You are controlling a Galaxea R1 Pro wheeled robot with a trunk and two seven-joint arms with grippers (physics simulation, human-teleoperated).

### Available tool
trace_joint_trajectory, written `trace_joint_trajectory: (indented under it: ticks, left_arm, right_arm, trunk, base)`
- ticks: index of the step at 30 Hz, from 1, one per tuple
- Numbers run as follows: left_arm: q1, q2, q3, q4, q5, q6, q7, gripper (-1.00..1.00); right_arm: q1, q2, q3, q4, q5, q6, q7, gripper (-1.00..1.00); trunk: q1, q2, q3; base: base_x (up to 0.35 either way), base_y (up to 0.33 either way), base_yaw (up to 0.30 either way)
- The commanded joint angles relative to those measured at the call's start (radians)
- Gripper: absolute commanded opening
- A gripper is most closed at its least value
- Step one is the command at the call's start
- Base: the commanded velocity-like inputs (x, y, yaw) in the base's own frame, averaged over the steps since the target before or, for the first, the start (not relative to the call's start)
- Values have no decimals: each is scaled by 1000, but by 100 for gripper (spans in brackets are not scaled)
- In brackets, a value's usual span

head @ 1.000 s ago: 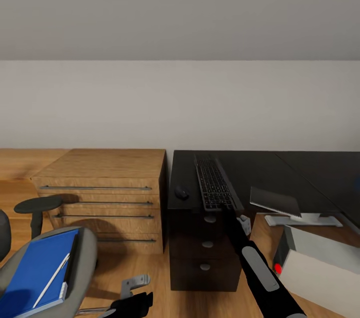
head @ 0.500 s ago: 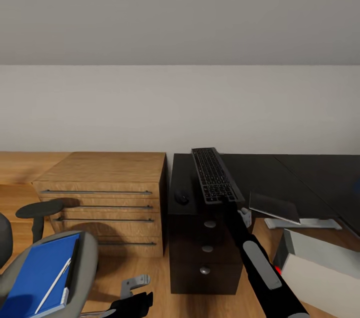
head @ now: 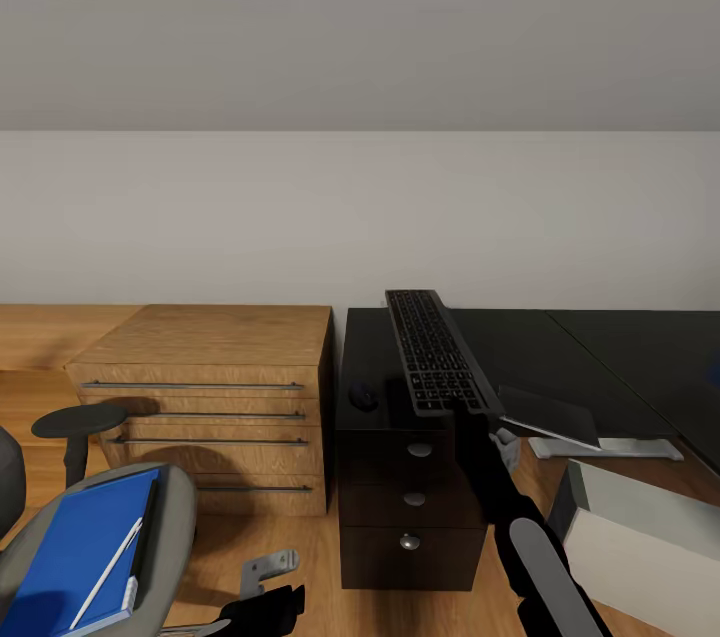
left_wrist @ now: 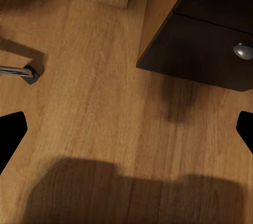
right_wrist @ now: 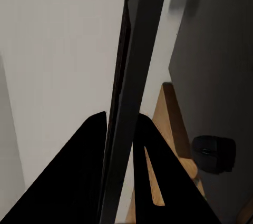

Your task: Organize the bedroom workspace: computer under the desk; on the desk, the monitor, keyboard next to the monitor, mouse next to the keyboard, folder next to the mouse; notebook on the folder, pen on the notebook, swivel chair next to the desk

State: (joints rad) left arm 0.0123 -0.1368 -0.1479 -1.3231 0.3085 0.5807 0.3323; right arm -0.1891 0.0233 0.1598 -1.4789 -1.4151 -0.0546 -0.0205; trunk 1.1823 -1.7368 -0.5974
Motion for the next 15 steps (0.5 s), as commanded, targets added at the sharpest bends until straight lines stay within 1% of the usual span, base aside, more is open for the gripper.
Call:
trace_joint_trajectory:
  ticks: [1, 2, 7, 10, 15]
  left_arm:
    - [0, 0, -1, -1, 11, 2, 9, 100]
    - [0, 0, -1, -1, 11, 1, 10, 100]
    - [0, 0, -1, -1, 10, 0, 10, 100]
    - [0, 0, -1, -1, 10, 1, 10, 100]
    - [0, 0, 0, 1, 11, 1, 9, 100]
  right_arm:
    - [5, 0, 16, -13, -12, -6, 7, -100]
    - [8, -2, 26, -18, -12, -5, 23, -100]
    - [11, -8, 36, -21, -10, -2, 68, -100]
    - [11, -10, 38, -21, -2, -1, 73, -100]
    - [11, -11, 38, -20, 1, -4, 76, -100]
  trunk:
    - [0, 0, -1]
    - [0, 0, -1]
    - [0, 0, -1]
    - [0, 0, -1]
    - [0, 0, -1]
  base:
    - [0, 0, 0]
    - [0, 0, 0]
    - [-20, -13, 0]
    - [-190, -136, 0]
    - [-246, -178, 0]
